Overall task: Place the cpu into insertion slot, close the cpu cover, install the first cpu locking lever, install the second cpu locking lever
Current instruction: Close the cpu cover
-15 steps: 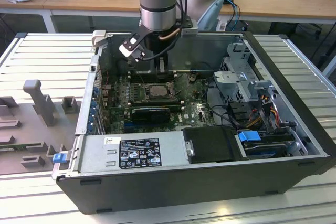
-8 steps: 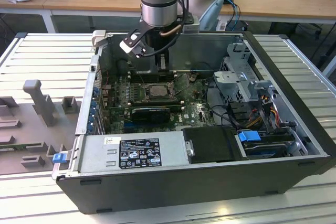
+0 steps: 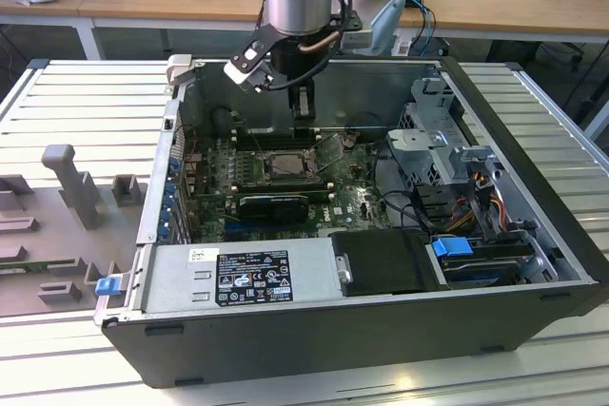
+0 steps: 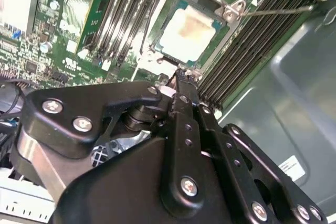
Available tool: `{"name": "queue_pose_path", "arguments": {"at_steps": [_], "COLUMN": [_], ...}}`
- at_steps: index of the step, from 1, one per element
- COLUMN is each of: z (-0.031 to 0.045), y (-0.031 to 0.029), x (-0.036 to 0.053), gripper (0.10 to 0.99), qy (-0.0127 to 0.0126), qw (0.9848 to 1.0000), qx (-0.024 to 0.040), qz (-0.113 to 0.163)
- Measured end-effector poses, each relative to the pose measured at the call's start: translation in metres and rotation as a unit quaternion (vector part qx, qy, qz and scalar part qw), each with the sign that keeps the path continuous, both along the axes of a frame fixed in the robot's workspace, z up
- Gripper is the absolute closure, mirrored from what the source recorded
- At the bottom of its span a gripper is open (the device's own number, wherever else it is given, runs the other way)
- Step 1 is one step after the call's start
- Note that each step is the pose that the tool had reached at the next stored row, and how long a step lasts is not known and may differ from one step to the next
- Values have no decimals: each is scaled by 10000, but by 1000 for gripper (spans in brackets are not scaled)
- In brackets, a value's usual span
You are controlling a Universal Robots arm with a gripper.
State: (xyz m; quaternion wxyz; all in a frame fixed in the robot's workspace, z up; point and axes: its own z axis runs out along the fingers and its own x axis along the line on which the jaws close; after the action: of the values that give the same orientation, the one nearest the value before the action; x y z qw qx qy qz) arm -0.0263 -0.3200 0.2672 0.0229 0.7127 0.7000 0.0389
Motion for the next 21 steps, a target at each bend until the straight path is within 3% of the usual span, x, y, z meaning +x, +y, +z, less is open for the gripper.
{"name": "queue_pose_path", "arguments": {"at_steps": [5, 7, 11, 15, 21], "z": [20, 22, 6, -16, -64], "y": [0, 0, 0, 0, 0], "x": [25, 90, 339, 511, 654], "gripper": [980, 980, 980, 980, 980], "qy": [-1, 1, 30, 34, 57], "qw": [10000, 10000, 10000, 10000, 10000], "qx": [0, -1, 0, 0, 0], "qz": [0, 0, 0, 1, 2]}}
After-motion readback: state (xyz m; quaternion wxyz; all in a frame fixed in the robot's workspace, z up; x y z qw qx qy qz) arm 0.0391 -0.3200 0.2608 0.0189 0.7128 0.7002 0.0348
